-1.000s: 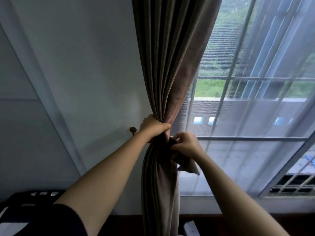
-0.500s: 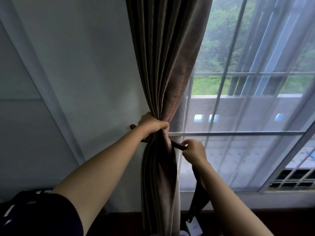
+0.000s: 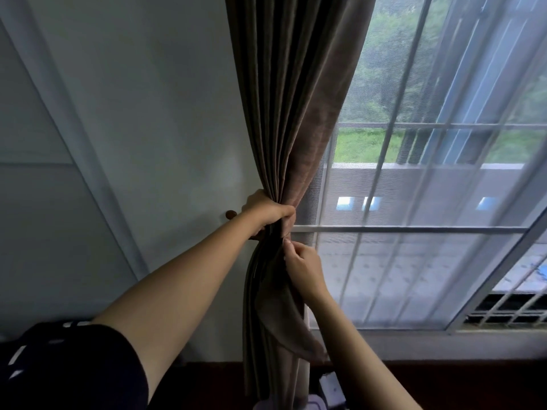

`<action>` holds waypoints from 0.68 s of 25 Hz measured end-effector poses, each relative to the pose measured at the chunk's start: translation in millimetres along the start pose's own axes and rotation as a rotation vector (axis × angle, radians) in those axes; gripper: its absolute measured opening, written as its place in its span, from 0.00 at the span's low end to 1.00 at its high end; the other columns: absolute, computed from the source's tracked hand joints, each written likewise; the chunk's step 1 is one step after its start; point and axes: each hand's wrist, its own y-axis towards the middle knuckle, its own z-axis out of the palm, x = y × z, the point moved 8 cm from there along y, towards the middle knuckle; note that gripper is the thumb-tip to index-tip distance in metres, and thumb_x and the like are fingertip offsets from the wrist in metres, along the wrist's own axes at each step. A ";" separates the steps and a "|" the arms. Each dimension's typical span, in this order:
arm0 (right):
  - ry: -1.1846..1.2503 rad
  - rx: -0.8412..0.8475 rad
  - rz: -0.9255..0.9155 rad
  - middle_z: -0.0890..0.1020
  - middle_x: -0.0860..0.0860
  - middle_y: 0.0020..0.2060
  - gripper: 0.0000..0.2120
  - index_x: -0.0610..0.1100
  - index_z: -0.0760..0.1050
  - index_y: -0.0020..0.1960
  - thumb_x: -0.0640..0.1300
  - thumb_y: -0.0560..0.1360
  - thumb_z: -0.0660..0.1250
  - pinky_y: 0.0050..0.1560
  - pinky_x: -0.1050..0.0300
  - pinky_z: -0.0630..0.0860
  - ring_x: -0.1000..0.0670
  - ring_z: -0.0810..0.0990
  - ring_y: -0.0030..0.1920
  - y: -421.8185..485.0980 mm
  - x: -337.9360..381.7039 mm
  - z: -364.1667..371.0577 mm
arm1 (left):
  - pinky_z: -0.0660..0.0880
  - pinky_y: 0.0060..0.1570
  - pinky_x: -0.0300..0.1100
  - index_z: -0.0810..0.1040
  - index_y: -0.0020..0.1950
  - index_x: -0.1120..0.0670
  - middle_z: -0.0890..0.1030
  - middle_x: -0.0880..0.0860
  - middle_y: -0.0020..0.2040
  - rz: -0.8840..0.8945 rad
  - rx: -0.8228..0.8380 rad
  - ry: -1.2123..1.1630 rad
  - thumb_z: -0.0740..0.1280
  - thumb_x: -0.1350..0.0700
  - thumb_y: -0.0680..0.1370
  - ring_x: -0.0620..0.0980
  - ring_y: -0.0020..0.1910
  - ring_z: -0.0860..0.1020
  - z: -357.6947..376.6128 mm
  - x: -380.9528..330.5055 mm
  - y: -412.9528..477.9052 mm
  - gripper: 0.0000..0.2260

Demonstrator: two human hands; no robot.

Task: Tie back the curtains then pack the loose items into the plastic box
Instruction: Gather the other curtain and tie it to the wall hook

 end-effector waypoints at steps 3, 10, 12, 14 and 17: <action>0.170 -0.012 0.089 0.84 0.55 0.42 0.12 0.52 0.80 0.47 0.51 0.69 0.61 0.53 0.52 0.77 0.54 0.81 0.46 5.1 -18.9 6.0 | 0.80 0.50 0.48 0.75 0.60 0.53 0.80 0.53 0.55 0.003 -0.010 0.031 0.75 0.45 0.61 0.55 0.52 0.79 -2.8 -1.4 4.8 0.30; 0.242 -0.163 0.156 0.81 0.50 0.42 0.15 0.46 0.72 0.45 0.48 0.66 0.76 0.44 0.60 0.74 0.53 0.79 0.43 17.8 -24.7 -1.3 | 0.79 0.52 0.47 0.77 0.57 0.48 0.81 0.49 0.54 0.037 0.137 0.008 0.78 0.42 0.51 0.51 0.52 0.79 8.0 -16.9 12.0 0.36; 0.256 -0.201 0.185 0.80 0.52 0.40 0.18 0.47 0.69 0.44 0.48 0.65 0.77 0.45 0.58 0.75 0.51 0.79 0.44 21.0 -24.1 2.9 | 0.78 0.52 0.48 0.76 0.59 0.50 0.80 0.50 0.56 0.043 0.214 -0.021 0.79 0.46 0.57 0.51 0.53 0.78 9.2 -18.7 13.5 0.33; 0.283 -0.213 0.168 0.80 0.50 0.44 0.22 0.47 0.70 0.49 0.50 0.63 0.78 0.52 0.52 0.77 0.50 0.80 0.47 22.9 -19.9 10.0 | 0.79 0.51 0.49 0.74 0.62 0.52 0.79 0.51 0.57 0.052 0.285 -0.026 0.79 0.49 0.61 0.52 0.55 0.78 9.0 -21.2 12.8 0.32; 0.179 -0.189 0.143 0.76 0.46 0.52 0.29 0.44 0.73 0.58 0.52 0.62 0.76 0.57 0.47 0.75 0.47 0.77 0.54 27.8 -15.1 20.3 | 0.80 0.51 0.50 0.74 0.62 0.53 0.80 0.51 0.56 0.089 0.413 -0.024 0.78 0.50 0.64 0.50 0.56 0.79 8.9 -31.2 5.3 0.29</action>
